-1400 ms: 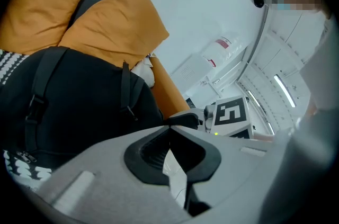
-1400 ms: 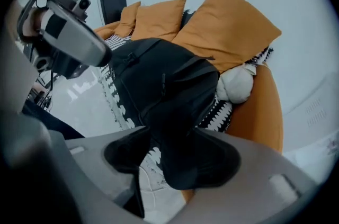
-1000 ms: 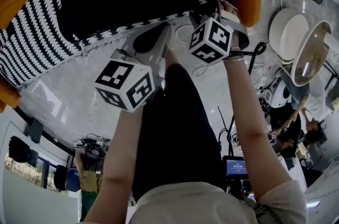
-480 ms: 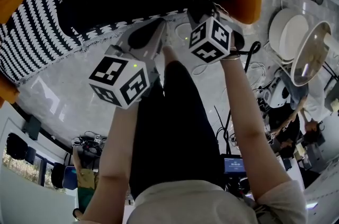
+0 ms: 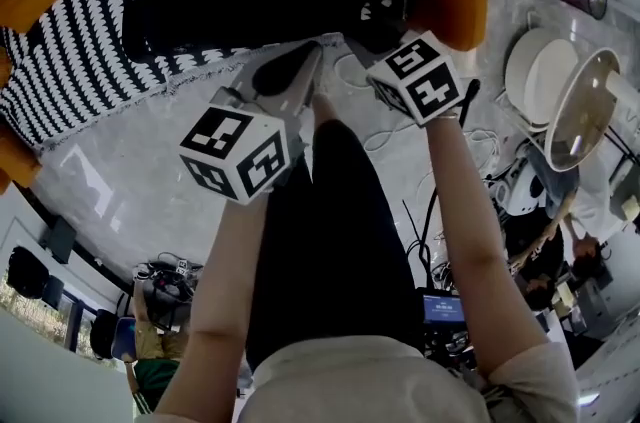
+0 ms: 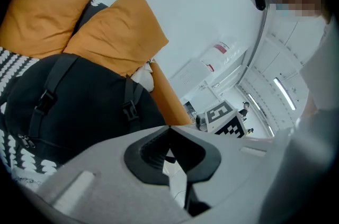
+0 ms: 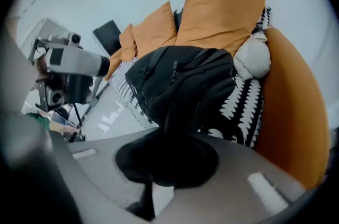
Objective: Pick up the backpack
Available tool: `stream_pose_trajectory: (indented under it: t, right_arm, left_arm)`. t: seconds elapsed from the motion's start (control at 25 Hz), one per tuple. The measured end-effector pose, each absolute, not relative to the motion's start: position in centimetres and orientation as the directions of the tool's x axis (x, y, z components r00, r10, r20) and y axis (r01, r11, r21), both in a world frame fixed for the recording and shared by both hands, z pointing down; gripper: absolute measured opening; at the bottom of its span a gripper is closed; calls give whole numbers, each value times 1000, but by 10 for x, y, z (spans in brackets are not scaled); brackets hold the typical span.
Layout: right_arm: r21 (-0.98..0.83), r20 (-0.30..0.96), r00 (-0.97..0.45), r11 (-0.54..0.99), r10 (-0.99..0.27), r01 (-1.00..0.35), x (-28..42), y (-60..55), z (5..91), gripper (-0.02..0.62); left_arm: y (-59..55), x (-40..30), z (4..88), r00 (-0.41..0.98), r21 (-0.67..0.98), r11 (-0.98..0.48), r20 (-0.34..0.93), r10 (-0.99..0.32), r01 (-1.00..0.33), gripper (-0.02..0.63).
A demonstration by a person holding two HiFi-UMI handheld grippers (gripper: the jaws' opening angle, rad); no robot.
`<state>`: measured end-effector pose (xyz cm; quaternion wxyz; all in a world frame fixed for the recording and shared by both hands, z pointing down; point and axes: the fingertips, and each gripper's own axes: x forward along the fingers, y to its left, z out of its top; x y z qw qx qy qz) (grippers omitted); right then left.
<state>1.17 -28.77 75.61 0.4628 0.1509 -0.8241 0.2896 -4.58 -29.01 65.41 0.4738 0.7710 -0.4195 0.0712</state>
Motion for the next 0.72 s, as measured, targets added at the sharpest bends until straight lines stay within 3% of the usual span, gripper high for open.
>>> stream_pose_trajectory:
  t: [0.32,0.72]
  right_arm:
    - [-553,709,-703,660,52,-508,-26,-282,694,46]
    - [-627,609,-792,632,33,-456,-62,-283,631,46]
  left_arm:
    - [-293,-61,610,628,655,-222,487,-607,-722,8]
    - [-292,-94,567,584,613,-219,490,-647,-759,8]
